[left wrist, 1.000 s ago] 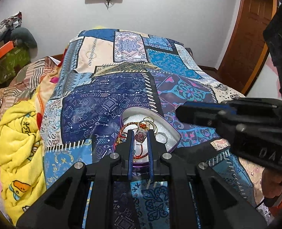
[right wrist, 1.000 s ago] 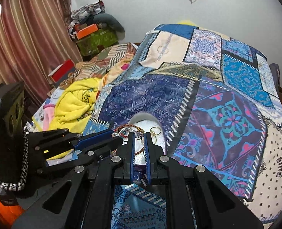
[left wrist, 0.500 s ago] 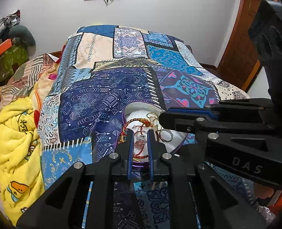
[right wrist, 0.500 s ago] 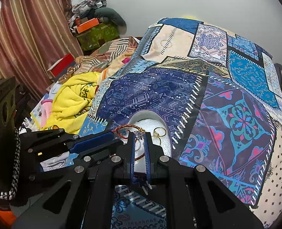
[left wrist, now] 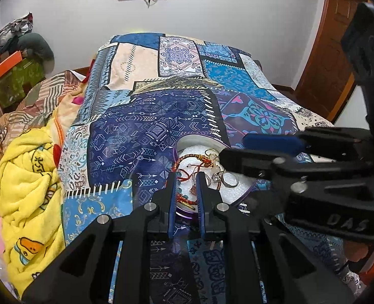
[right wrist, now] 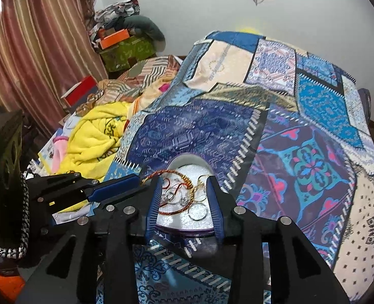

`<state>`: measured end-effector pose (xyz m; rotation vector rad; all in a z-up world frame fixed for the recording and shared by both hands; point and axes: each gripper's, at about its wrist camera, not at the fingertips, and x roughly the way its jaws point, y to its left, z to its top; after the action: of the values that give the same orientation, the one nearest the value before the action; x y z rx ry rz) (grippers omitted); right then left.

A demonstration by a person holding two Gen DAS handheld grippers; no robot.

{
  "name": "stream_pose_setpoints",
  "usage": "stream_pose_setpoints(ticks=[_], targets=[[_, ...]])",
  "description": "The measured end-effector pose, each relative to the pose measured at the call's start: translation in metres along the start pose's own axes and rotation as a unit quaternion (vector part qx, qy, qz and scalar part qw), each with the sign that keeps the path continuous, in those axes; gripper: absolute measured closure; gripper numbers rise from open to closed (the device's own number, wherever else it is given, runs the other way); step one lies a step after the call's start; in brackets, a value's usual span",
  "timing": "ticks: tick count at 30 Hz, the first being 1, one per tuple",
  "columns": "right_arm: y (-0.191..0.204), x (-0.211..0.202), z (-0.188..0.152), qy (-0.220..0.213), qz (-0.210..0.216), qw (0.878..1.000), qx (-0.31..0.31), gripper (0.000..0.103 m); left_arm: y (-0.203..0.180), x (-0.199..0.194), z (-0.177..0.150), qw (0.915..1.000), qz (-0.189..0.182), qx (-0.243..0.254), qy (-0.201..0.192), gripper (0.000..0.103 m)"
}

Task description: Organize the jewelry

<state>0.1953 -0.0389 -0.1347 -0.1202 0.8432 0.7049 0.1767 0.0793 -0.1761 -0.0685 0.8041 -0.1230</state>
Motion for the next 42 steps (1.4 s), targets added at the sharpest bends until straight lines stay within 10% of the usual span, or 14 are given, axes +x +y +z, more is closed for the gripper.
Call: stream_pose_setpoints(ticks=[15,27,35,39,42], targets=[[-0.004,-0.073,-0.003,-0.063,-0.036,0.997,0.013,0.070,-0.013,-0.046,0.016,0.9989,0.019,0.011,-0.042,0.089],[0.022,-0.205,-0.010,-0.213,-0.063,0.975,0.007,0.070,-0.055,-0.175,0.034,0.9814,0.032,0.033,-0.186,0.078],[0.054,-0.279,-0.031,-0.330,-0.082,0.940,-0.003,0.047,-0.083,-0.281,0.022,0.9444,0.041,0.030,-0.325,0.052],[0.069,-0.290,-0.039,-0.360,-0.113,0.926,-0.010,0.020,-0.088,-0.308,0.012,0.9305,0.050,0.014,-0.363,0.010],[0.073,-0.287,-0.042,-0.369,-0.133,0.920,-0.006,0.009,-0.091,-0.319,0.005,0.9214,0.077,0.010,-0.381,0.003]])
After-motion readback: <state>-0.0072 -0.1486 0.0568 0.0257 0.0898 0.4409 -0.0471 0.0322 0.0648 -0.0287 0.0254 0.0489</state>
